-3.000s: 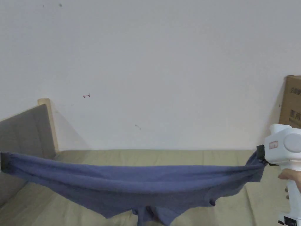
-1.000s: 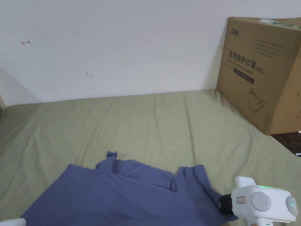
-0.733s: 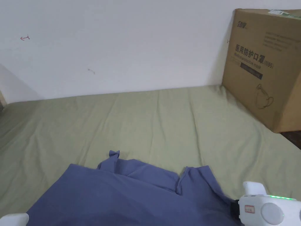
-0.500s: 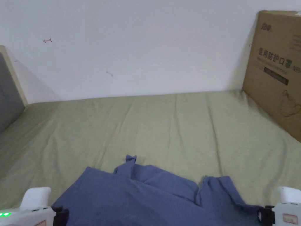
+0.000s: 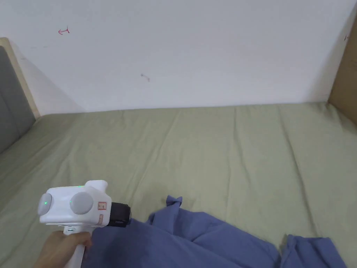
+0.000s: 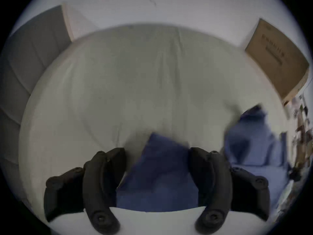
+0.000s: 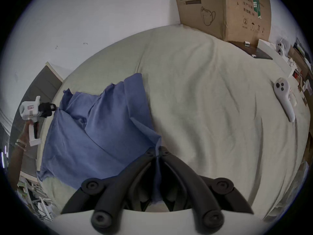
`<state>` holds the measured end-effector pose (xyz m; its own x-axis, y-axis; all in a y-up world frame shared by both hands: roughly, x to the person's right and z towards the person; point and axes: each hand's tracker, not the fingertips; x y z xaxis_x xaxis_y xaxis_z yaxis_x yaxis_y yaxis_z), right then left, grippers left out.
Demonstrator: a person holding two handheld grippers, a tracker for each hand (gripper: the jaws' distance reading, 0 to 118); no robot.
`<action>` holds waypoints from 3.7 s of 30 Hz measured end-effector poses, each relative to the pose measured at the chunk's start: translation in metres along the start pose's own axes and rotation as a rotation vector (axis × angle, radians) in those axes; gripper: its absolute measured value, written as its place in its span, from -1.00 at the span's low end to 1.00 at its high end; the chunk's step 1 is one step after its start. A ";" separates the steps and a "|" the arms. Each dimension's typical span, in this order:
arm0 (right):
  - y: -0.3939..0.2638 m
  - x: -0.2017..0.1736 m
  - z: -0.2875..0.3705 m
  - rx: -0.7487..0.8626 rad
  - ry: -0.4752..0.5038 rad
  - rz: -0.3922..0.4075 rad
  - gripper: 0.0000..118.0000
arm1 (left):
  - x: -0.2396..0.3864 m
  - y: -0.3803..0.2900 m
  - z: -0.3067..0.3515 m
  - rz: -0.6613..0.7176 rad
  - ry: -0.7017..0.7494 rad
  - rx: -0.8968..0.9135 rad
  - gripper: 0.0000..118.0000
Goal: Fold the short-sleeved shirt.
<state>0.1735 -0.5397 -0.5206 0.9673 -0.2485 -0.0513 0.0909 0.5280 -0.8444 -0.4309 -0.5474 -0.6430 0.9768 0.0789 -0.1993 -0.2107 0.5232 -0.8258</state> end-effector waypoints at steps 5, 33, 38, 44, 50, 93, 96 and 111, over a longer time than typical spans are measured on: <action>-0.001 -0.004 -0.006 -0.008 -0.004 0.003 -1.00 | 0.013 -0.007 -0.001 -0.070 0.063 -0.017 -0.80; 0.206 -0.156 0.207 0.430 0.176 0.120 -1.00 | -0.010 -0.003 0.408 -0.060 0.286 0.473 -0.98; 0.277 -0.198 0.253 0.515 0.131 0.139 -1.00 | -0.016 0.035 0.459 -0.046 0.346 0.568 -0.98; 0.355 -0.241 0.301 0.634 0.063 0.200 -1.00 | -0.016 0.109 0.496 -0.001 0.404 0.699 -0.98; 0.434 -0.269 0.329 0.706 -0.022 0.168 -1.00 | 0.002 0.192 0.519 -0.002 0.432 0.840 -0.98; 0.220 -0.107 -0.078 0.054 -0.157 0.110 -1.00 | 0.000 -0.004 0.105 -0.085 0.296 0.288 -0.98; 0.167 -0.094 -0.035 0.038 -0.124 0.122 -1.00 | -0.003 -0.057 0.148 -0.098 0.293 0.292 -0.98; -0.111 -0.032 0.098 -0.058 -0.066 0.101 -1.00 | -0.010 -0.341 0.270 -0.140 0.295 0.113 -0.98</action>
<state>0.1553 -0.5111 -0.3728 0.9844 -0.1416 -0.1044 -0.0200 0.4994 -0.8661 -0.3582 -0.4972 -0.2172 0.9390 -0.2402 -0.2462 -0.0541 0.6036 -0.7954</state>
